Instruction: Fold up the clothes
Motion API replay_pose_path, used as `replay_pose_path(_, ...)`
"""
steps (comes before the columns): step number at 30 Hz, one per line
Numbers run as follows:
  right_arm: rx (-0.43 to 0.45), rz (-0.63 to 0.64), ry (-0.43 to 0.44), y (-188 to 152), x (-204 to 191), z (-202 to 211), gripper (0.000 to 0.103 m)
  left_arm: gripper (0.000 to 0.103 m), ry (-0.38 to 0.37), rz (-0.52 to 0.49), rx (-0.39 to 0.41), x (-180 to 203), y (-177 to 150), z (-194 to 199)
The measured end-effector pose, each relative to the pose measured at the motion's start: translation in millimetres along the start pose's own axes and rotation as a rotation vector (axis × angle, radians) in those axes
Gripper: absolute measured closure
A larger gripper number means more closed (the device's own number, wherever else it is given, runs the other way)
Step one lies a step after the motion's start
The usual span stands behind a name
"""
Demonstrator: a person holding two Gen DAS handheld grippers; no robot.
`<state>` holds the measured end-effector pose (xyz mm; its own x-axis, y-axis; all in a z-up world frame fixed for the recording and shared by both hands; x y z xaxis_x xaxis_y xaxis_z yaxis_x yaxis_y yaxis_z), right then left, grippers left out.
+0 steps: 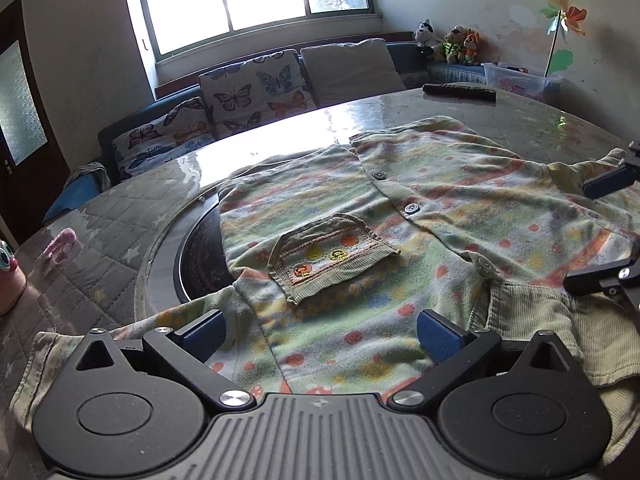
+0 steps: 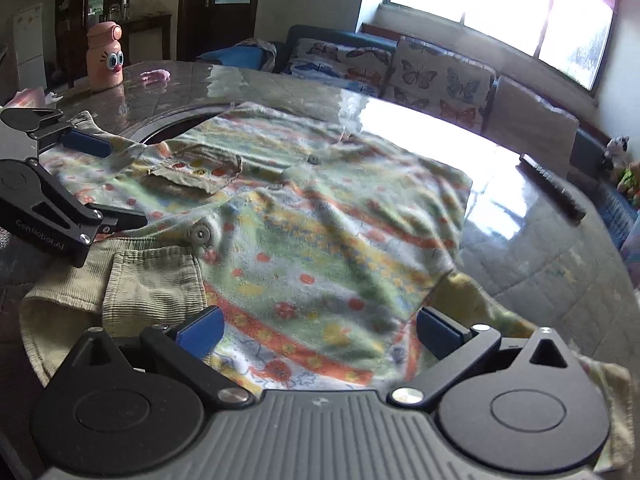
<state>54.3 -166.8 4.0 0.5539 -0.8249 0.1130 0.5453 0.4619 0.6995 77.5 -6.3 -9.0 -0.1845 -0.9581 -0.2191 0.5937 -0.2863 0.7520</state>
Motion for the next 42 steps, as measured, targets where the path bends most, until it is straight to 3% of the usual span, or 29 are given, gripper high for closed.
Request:
replay_pose_path(6,0.069,-0.026,0.027,9,-10,7,0.000,0.000,-0.006,0.023,-0.014,0,-3,3)
replay_pose_path(11,0.034,-0.007,0.049,-2,-25,-3,0.000,0.000,-0.011,0.023,-0.021,0,-6,9)
replay_pose_path(19,0.039,-0.005,0.049,-16,-20,15,0.000,0.000,-0.013,0.016,-0.008,0,-7,21)
replay_pose_path(24,0.085,-0.089,0.033,-10,-4,20,0.000,0.000,-0.029,0.028,0.017,5,2,25)
replay_pose_path(30,0.049,-0.133,0.005,-24,5,9,0.000,0.000,-0.033,-0.075,0.016,29,-7,24)
replay_pose_path(34,0.081,-0.185,0.009,-30,15,20,0.000,0.000,-0.031,-0.068,0.028,24,-1,28)
replay_pose_path(42,0.101,-0.364,-0.084,-52,76,30,0.000,0.000,-0.043,-0.087,0.082,34,25,31)
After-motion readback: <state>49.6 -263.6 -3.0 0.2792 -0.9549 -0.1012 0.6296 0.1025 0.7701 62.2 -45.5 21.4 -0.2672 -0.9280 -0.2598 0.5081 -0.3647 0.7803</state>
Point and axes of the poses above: each gripper's, at about its wrist camera, not at the fingertips, and z roughly against the way its jaws point, x to its right, y to its top, the point moved 1 cm from there along -z, roughly the way its jaws point, and after that the axes turned 4 degrees about y, right-handed, at the moved point
